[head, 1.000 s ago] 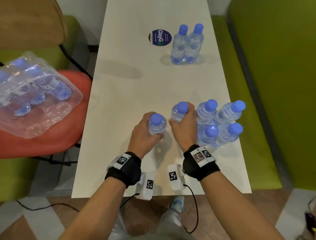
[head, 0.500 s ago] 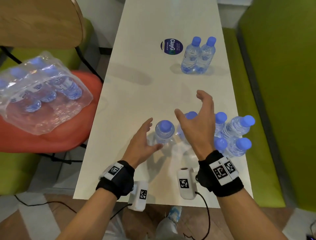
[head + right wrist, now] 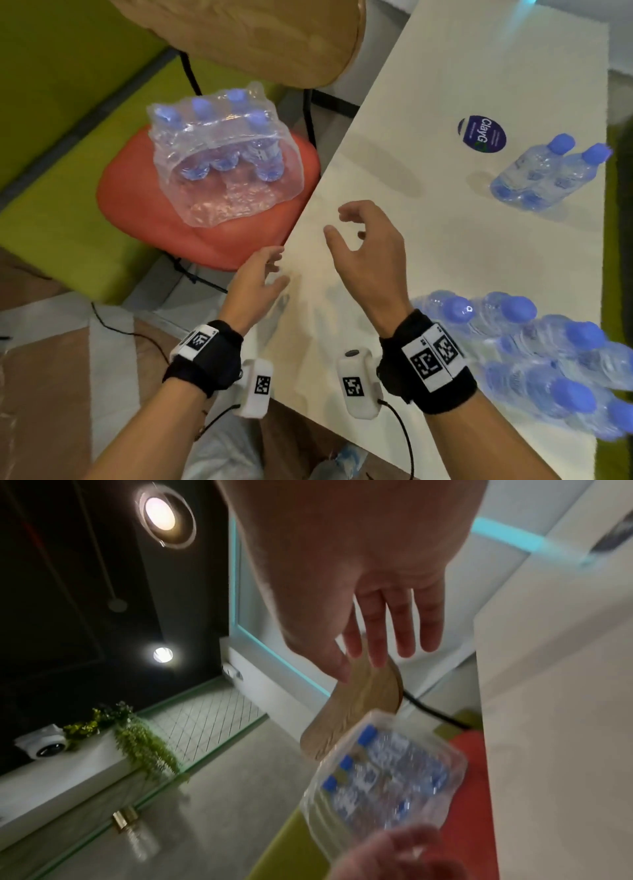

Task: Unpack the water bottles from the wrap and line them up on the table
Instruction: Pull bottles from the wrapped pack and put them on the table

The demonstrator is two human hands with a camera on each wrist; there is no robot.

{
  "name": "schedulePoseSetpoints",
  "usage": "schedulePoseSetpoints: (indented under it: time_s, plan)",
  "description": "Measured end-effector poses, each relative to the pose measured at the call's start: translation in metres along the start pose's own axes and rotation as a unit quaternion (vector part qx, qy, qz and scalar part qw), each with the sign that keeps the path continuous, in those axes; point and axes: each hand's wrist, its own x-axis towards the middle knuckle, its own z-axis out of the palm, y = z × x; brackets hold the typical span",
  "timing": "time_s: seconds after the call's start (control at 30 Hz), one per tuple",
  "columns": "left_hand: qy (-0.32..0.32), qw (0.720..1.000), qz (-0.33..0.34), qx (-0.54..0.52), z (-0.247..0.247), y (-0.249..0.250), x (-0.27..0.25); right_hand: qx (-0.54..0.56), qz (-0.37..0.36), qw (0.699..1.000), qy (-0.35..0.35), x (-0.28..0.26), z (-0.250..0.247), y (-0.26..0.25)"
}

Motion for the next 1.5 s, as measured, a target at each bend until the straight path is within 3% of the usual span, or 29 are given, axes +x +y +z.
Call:
schedulePoseSetpoints:
  time_s: [0.23,0.4,0.53,0.67,0.8,0.97,1.3,1.5]
  plan:
    - [0.085,0.996,-0.024,0.010,-0.060,-0.015,0.045,-0.020,-0.017,0.990,-0.137,0.047,0.079,-0.010]
    - [0.126,0.990,-0.029,0.054,-0.091,0.001,0.102,-0.068,-0.020,0.980,-0.186,0.103,0.129,-0.009]
    - [0.169,0.981,-0.043,0.090,-0.113,0.012,0.140,-0.089,-0.048,0.977,-0.189,0.140,0.150,-0.015]
    - [0.185,0.968,-0.054,0.161,-0.141,0.015,0.160,-0.190,-0.117,0.957,-0.185,0.164,0.152,-0.016]
    - [0.185,0.959,-0.054,0.207,-0.152,0.014,0.169,-0.263,-0.113,0.937,-0.200,0.177,0.151,-0.015]
    - [0.162,0.944,-0.083,0.273,-0.156,0.009,0.178,-0.263,-0.102,0.934,-0.221,0.183,0.163,-0.005]
    - [0.160,0.930,-0.048,0.326,-0.133,0.014,0.156,-0.260,-0.101,0.942,-0.188,0.184,0.143,-0.010]
    - [0.220,0.926,-0.052,0.303,-0.132,0.024,0.147,-0.242,-0.130,0.949,-0.153,0.177,0.144,-0.012]
